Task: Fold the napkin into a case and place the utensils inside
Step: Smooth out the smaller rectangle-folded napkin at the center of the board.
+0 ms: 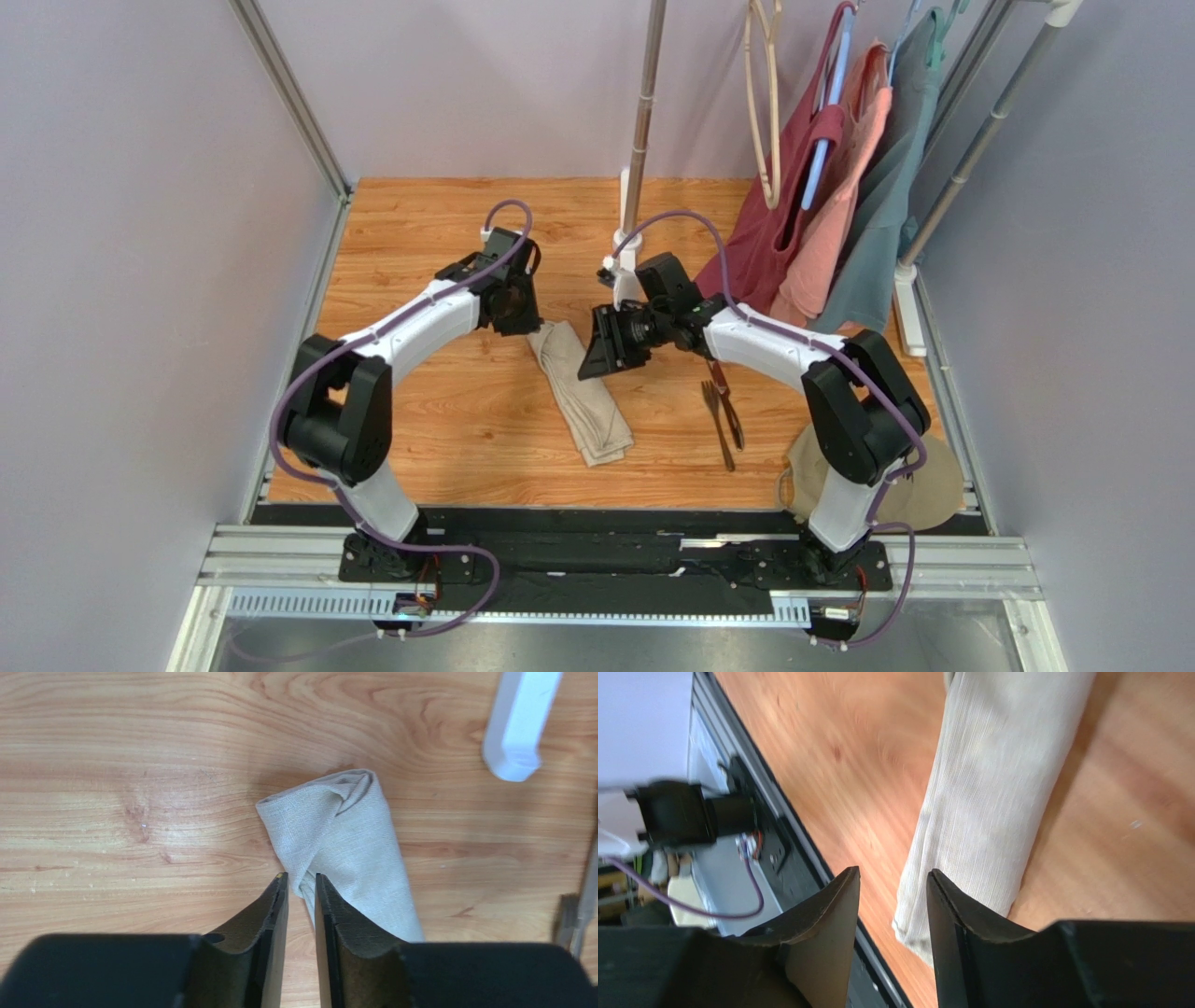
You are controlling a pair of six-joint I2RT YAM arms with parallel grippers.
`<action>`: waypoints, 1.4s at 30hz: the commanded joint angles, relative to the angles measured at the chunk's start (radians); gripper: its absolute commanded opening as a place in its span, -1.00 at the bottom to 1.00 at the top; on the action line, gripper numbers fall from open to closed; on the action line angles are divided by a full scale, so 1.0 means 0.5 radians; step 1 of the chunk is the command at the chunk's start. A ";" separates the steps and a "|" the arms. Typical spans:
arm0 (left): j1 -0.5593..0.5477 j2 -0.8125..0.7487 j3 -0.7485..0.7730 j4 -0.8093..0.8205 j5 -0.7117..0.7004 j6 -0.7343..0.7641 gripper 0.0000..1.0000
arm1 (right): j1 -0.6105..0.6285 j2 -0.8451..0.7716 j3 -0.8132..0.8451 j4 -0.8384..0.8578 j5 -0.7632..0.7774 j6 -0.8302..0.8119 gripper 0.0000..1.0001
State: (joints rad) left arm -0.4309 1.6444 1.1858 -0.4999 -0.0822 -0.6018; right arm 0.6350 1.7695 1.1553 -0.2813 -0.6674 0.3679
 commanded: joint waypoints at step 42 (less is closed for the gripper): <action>-0.105 0.494 0.368 -0.218 -0.115 0.087 -0.88 | 0.012 0.922 0.540 0.918 0.071 0.838 -1.00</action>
State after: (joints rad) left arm -0.4782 1.8816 1.3376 -0.5976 -0.1371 -0.5495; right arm 0.6281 2.2097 1.3998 0.1219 -0.6113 0.7696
